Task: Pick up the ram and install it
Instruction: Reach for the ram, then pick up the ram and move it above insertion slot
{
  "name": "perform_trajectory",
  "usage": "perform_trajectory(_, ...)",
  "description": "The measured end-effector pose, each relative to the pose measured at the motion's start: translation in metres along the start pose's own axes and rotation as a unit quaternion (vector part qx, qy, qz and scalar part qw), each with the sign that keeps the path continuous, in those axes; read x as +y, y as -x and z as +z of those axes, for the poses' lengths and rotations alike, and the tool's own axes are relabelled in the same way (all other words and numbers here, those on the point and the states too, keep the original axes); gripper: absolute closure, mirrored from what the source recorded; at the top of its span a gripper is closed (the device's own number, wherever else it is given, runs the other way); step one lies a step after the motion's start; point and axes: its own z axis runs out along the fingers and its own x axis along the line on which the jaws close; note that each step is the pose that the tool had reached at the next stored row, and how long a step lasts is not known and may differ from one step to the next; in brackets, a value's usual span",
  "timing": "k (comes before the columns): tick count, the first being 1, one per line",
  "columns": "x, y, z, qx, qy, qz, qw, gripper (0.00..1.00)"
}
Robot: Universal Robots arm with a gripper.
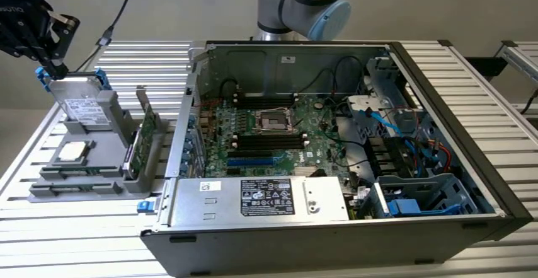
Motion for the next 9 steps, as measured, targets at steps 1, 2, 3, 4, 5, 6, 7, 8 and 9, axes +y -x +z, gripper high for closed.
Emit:
perform_trajectory(1,0.0000,0.0000,0.0000,-0.0003,0.0000,0.000,1.0000,0.90)
perform_trajectory(2,0.0000,0.0000,0.0000,-0.0006,0.0000,0.000,1.0000,0.90)
perform_trajectory(3,0.0000,0.0000,0.0000,-0.0009,0.0000,0.000,1.0000,0.90)
perform_trajectory(4,0.0000,0.0000,0.0000,-0.0011,0.0000,0.000,1.0000,0.90)
perform_trajectory(5,0.0000,0.0000,0.0000,-0.0014,0.0000,0.000,1.0000,0.90)
perform_trajectory(6,0.0000,0.0000,0.0000,-0.0017,0.0000,0.000,1.0000,0.90)
perform_trajectory(7,0.0000,0.0000,0.0000,-0.0020,0.0000,0.000,1.0000,0.90)
perform_trajectory(8,0.0000,0.0000,0.0000,-0.0023,0.0000,0.000,1.0000,0.90)
perform_trajectory(9,0.0000,0.0000,0.0000,-0.0026,0.0000,0.000,1.0000,0.90)
